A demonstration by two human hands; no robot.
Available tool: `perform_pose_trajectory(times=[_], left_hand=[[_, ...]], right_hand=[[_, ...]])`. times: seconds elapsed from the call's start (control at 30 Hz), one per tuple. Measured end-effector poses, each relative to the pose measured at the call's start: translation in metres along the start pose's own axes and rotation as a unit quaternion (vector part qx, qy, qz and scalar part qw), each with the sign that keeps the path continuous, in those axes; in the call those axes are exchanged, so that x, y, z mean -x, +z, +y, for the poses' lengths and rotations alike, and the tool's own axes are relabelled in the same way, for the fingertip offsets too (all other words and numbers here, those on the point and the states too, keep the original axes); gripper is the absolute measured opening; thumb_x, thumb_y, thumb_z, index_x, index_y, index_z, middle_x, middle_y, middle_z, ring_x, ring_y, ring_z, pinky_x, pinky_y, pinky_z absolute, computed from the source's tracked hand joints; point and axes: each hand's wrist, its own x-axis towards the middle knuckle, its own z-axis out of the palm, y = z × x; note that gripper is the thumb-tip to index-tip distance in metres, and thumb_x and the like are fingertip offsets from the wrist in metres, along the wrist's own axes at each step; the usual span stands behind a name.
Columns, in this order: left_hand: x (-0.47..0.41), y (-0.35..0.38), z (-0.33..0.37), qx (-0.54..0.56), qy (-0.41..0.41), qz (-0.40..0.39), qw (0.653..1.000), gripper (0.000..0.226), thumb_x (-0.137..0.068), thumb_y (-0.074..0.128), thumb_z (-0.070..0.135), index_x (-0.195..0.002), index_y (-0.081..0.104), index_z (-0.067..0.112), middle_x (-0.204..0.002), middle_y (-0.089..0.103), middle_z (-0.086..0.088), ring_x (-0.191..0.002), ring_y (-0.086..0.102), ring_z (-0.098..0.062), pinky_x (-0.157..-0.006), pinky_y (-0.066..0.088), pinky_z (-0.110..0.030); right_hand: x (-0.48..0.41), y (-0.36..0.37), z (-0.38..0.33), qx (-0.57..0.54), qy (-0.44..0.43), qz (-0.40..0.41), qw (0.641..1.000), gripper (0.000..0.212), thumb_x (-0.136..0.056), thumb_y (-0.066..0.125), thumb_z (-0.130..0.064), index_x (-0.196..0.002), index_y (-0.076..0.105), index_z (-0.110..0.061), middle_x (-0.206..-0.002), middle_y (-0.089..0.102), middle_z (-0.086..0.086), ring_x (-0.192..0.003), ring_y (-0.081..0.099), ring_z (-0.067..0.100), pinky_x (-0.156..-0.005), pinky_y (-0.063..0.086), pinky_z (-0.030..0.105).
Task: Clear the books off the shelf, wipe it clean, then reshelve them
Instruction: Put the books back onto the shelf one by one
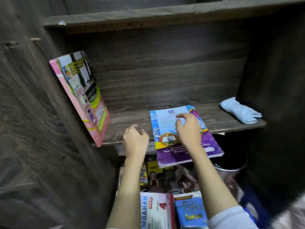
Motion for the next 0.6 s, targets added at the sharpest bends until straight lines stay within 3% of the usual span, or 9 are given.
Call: perform_pose_trajectory(times=[0.17,0.3,0.6], left_hand=[[0.007,0.032,-0.004,-0.038,-0.074,-0.142,0.986,0.039,-0.091,0.054,0.033,-0.12,0.061,0.007,-0.124,0.059,-0.019,-0.119,0.052,-0.034,-0.092,0.042,-0.033],[0.011,0.055,-0.007,-0.037,-0.094,-0.185,0.977,0.048,-0.091,0.053,0.041,-0.115,0.061,0.0,-0.121,0.059,-0.025,-0.116,0.053,-0.037,-0.09,0.043,-0.035],[0.009,0.072,-0.011,-0.04,-0.101,-0.178,0.978,0.04,-0.088,0.063,0.03,-0.108,0.061,-0.004,-0.115,0.061,-0.026,-0.11,0.056,-0.038,-0.085,0.045,-0.035]], right_hand=[[-0.002,-0.033,0.043,0.197,0.105,-0.027,0.974,0.046,-0.091,0.052,-0.034,-0.128,0.054,-0.007,-0.131,0.049,0.017,-0.121,0.043,0.036,-0.095,0.037,0.04],[0.002,-0.044,0.063,0.23,0.188,-0.092,0.951,0.075,-0.083,0.058,-0.059,-0.13,0.047,-0.001,-0.137,0.04,0.017,-0.128,0.035,0.036,-0.1,0.036,0.043],[-0.002,-0.047,0.067,0.198,0.216,-0.118,0.949,0.064,-0.081,0.068,-0.048,-0.126,0.053,-0.005,-0.136,0.039,0.015,-0.127,0.036,0.034,-0.098,0.038,0.041]])
